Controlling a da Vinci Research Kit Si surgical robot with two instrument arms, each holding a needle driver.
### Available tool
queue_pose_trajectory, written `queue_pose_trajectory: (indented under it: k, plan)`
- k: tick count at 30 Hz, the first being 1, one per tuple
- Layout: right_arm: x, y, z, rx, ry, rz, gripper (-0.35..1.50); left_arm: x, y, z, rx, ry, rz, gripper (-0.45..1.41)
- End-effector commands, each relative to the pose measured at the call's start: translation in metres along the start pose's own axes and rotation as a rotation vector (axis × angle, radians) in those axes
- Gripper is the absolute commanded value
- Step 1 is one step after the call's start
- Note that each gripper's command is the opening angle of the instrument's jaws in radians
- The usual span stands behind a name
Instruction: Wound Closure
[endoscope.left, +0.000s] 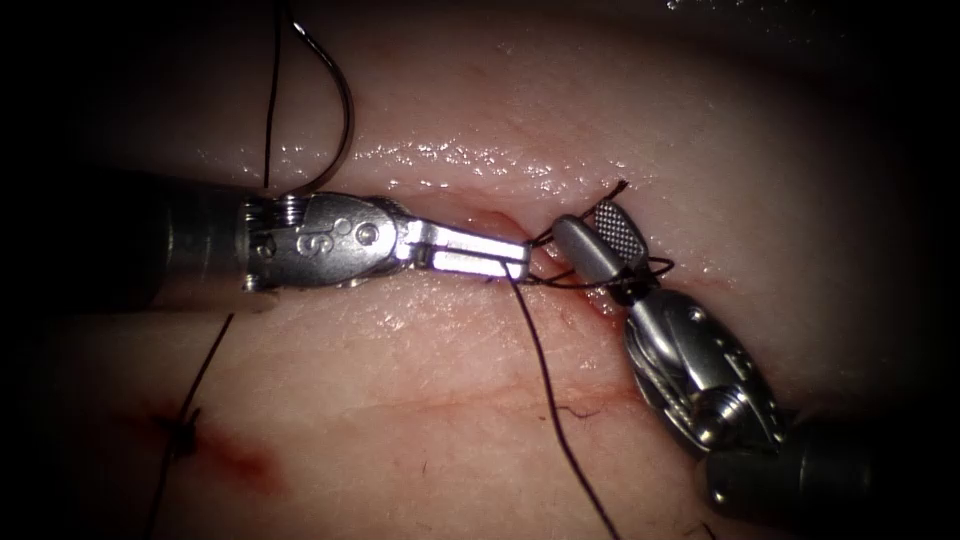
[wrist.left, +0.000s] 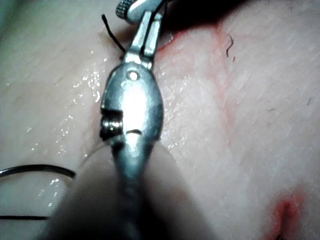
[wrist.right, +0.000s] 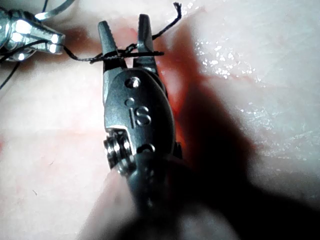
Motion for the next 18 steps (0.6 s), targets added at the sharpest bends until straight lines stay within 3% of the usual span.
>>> queue_pose_trajectory:
  k: [1, 4, 18]
  plan:
    - [-0.0007, 0.0, 0.0003, -0.002, 0.002, 0.0, 0.51, -0.0007, -0.0002, 0.0006, -0.001, -0.006, 0.0, -0.45]
    - [-0.0006, 0.0007, 0.0004, -0.007, 0.007, 0.005, 0.62, -0.0008, -0.0003, 0.0008, -0.002, -0.012, 0.0, -0.45]
    - [-0.0016, 0.0039, 0.0025, -0.034, -0.007, 0.061, 0.44, -0.0007, -0.0001, 0.0009, -0.001, -0.013, 0.001, -0.45]
